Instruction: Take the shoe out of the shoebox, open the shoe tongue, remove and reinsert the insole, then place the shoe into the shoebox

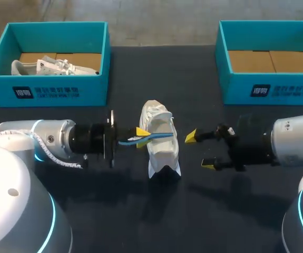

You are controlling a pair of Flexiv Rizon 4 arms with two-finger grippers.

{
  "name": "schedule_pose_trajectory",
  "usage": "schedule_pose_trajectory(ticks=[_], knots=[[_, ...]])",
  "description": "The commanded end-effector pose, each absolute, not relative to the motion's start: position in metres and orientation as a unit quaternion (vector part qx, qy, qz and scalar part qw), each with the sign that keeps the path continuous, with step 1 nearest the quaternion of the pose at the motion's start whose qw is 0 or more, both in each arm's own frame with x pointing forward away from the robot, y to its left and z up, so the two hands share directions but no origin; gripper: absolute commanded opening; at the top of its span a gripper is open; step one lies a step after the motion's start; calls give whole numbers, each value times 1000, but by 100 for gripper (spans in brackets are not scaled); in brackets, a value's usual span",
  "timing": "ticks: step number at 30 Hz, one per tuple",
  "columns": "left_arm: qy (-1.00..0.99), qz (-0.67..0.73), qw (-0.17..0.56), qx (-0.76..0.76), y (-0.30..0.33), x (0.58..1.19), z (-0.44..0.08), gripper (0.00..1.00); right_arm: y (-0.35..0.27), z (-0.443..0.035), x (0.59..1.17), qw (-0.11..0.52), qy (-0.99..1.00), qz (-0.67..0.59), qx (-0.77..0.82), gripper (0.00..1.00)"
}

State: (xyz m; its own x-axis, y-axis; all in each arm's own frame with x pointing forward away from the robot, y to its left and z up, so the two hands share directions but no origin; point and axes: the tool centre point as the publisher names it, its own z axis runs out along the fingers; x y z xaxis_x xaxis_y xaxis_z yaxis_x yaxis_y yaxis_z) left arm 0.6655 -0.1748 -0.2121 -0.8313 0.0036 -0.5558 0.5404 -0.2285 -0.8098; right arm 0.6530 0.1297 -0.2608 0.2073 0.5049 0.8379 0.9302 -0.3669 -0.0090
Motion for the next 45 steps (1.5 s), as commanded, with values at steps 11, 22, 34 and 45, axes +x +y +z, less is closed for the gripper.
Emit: schedule_pose_trajectory(ticks=[11, 22, 34, 45], knots=[[603, -748, 175, 215, -176, 674, -232, 0, 122, -281, 684, 261, -508, -377, -729, 100], [608, -749, 168, 205, -176, 677, -240, 0, 129, -282, 687, 273, -566, -400, -668, 100], [609, -750, 168, 198, -179, 684, -243, 0, 123, -281, 683, 211, -621, -385, -649, 100], [620, -736, 175, 210, -180, 690, -248, 0, 125, -290, 680, 178, -674, -378, -609, 100]])
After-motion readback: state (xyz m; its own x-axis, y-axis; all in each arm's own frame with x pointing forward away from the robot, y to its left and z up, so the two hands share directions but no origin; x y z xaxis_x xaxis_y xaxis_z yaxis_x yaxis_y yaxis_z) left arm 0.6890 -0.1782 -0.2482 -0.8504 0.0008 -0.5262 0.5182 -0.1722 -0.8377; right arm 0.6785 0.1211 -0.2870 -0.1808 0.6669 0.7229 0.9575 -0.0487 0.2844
